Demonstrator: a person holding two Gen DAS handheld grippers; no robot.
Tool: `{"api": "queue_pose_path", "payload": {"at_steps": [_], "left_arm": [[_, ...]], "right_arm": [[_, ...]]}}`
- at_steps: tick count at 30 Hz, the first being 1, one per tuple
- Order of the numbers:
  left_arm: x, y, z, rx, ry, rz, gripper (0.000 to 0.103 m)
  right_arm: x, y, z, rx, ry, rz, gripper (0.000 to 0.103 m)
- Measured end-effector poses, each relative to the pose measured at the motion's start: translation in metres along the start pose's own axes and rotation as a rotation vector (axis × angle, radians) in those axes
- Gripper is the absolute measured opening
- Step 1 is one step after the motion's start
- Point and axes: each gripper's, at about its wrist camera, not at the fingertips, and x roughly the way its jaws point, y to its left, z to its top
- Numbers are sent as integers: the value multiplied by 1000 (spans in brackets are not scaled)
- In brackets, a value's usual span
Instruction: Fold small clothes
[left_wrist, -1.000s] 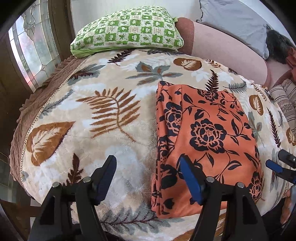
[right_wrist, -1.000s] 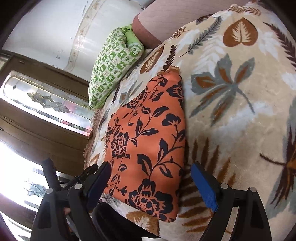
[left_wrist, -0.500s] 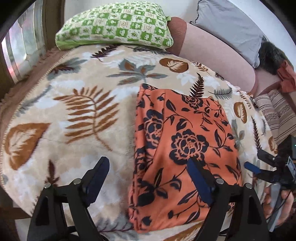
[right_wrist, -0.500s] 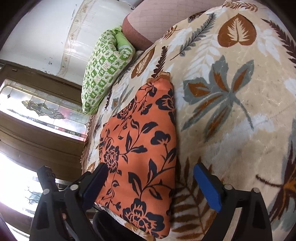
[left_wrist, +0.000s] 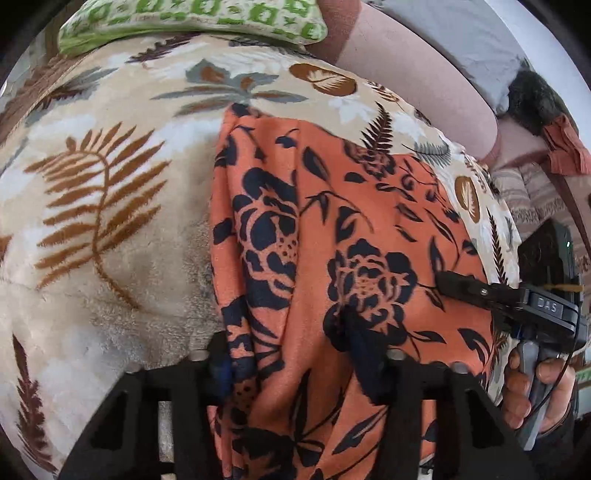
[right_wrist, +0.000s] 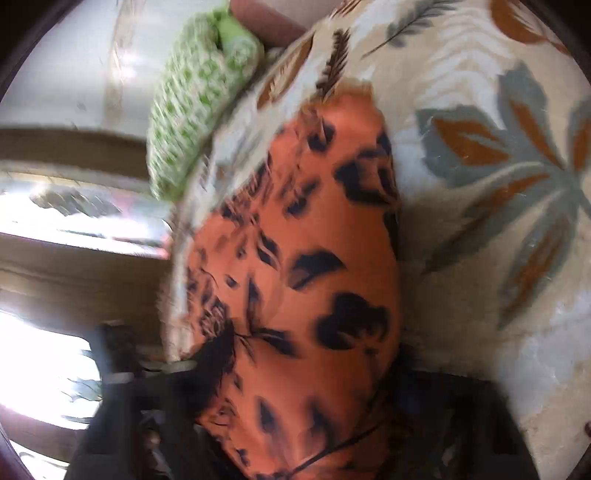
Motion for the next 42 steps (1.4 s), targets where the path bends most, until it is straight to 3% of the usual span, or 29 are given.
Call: {"api": "queue_pose_path", "payload": {"at_steps": [2,4,10,15,20,23,25,26,27,28,29,32,36,37,38,40,42], "left_arm": [[-7,-3,-1,17,-23,-5,37],[-16,-8,-1,14,-50,-16,35],[-57,-64,16,110,-203,-37,34],[-73,-113,39,145,-298,-99,35],[-32,-131,50,145,-284,-97,37],[22,-132,54,123,-198,-87,40],[68,-125,49,105,-70,-24,42],[79,-117,44,89,-60,-9,56],[77,-110,41,72,-91,-19,64],[72,-107,40,65,-101,-3,72],[63,-104,39,68,-111,7,72],[35,-107,39,110,-176,41,72],[16,-116,36,184,-226,104,73],[16,-117,32,196,-227,122,73],[19,-119,29,206,-224,146,73],[26,-115,30,208,-205,166,73],[27,-116,28,202,-196,164,73]], "right_arm": [[-8,9,-1,-52,-18,-14,37],[-19,23,-2,-110,-34,-17,34],[-82,61,13,-268,-139,-39,34],[-144,51,41,-290,-220,-8,34],[-162,9,64,-271,-249,1,34],[-141,-39,72,-197,-238,-20,36],[-114,-75,73,-109,-177,-91,41],[-105,-87,73,-73,-155,-141,53],[-97,-102,70,-28,-130,-201,60],[-99,-111,66,6,-152,-186,69],[-106,-112,62,13,-184,-165,70],[-134,-92,52,-48,-283,-261,71],[-156,-40,39,-142,-357,-157,77],[-155,-29,32,-167,-362,-117,84],[-147,-18,30,-172,-357,-103,91],[-124,-16,19,-180,-303,-102,92],[-99,-36,15,-151,-220,-172,92]]}}
